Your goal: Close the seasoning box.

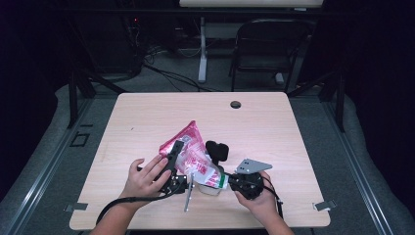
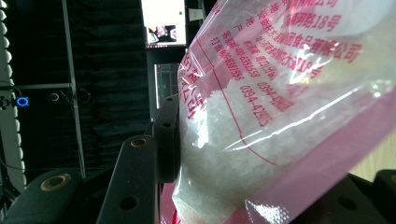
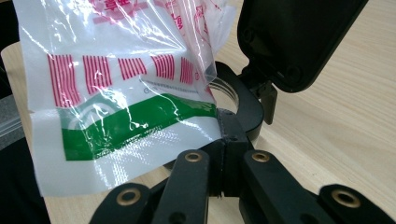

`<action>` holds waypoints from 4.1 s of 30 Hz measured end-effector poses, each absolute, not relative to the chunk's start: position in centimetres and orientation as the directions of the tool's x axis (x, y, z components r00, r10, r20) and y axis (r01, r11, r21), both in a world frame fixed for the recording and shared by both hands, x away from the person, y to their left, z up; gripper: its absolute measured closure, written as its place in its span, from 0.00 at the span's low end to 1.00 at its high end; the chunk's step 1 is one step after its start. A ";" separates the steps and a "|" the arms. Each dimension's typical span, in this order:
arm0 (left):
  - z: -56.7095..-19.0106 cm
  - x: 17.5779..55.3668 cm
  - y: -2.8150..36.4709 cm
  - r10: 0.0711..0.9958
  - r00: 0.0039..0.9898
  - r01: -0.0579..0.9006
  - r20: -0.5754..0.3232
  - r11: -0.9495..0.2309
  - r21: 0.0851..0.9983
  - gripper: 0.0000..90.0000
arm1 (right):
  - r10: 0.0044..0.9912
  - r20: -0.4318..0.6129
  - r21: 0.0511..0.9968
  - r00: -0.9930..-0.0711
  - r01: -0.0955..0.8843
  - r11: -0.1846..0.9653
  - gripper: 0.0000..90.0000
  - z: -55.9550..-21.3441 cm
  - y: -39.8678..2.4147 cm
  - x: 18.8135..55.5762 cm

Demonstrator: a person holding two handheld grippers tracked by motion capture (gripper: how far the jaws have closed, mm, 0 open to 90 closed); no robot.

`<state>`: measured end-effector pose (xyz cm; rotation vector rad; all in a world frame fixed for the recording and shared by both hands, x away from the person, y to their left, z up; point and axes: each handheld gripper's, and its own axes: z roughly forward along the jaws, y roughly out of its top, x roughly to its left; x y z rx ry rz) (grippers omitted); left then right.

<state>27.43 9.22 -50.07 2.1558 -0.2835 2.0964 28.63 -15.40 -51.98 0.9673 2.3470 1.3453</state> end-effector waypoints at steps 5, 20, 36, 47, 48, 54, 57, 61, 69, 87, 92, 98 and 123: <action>-50.0 27.4 9.2 -0.054 0.020 -0.221 0.998 -0.974 -0.049 0.69 | 0.665 0.093 0.841 -0.741 0.416 0.346 1.00 -52.0 -15.4 28.6; -49.9 27.4 9.2 -0.050 0.013 -0.225 0.999 -0.973 -0.046 0.69 | 0.662 0.092 0.840 -0.744 0.415 0.350 1.00 -52.0 -15.3 28.6; -49.9 27.4 9.3 -0.045 0.015 -0.226 0.999 -0.973 -0.041 0.69 | 0.662 0.092 0.841 -0.744 0.415 0.349 1.00 -52.0 -15.3 28.6; -49.8 27.4 9.3 -0.048 0.012 -0.228 0.999 -0.973 -0.044 0.69 | 0.662 0.096 0.842 -0.743 0.415 0.344 1.00 -52.0 -15.3 28.6; -49.8 27.4 9.3 -0.045 0.014 -0.227 0.999 -0.973 -0.041 0.69 | 0.662 0.096 0.842 -0.743 0.415 0.343 1.00 -52.0 -15.3 28.6; -49.8 27.3 9.3 -0.041 0.017 -0.222 0.999 -0.974 -0.036 0.69 | 0.663 0.095 0.842 -0.742 0.415 0.344 1.00 -52.0 -15.3 28.6; -49.8 27.3 9.3 -0.041 0.016 -0.222 0.999 -0.974 -0.037 0.69 | 0.664 0.095 0.842 -0.742 0.415 0.344 1.00 -52.0 -15.3 28.6; -49.8 27.3 9.3 -0.040 0.017 -0.222 0.999 -0.974 -0.036 0.69 | 0.662 0.093 0.840 -0.744 0.415 0.350 1.00 -52.0 -15.3 28.6; -49.7 27.3 9.3 -0.040 0.013 -0.224 0.999 -0.974 -0.036 0.69 | 0.662 0.093 0.840 -0.744 0.416 0.349 1.00 -52.0 -15.3 28.6; -49.6 27.2 9.3 -0.038 0.006 -0.229 0.999 -0.973 -0.035 0.68 | 0.662 0.096 0.841 -0.743 0.416 0.346 1.00 -52.0 -15.3 28.6; -49.5 27.2 9.3 -0.038 0.006 -0.229 0.999 -0.973 -0.036 0.68 | 0.662 0.095 0.841 -0.744 0.416 0.346 1.00 -52.0 -15.3 28.6; -49.6 27.2 9.3 -0.031 0.020 -0.225 0.999 -0.974 -0.026 0.69 | 0.662 0.094 0.841 -0.743 0.415 0.346 1.00 -52.0 -15.2 28.6; -50.0 27.8 10.2 0.038 0.131 -0.200 0.991 -0.978 0.064 0.70 | 0.659 0.088 0.851 -0.747 0.401 0.340 1.00 -51.6 -15.3 28.5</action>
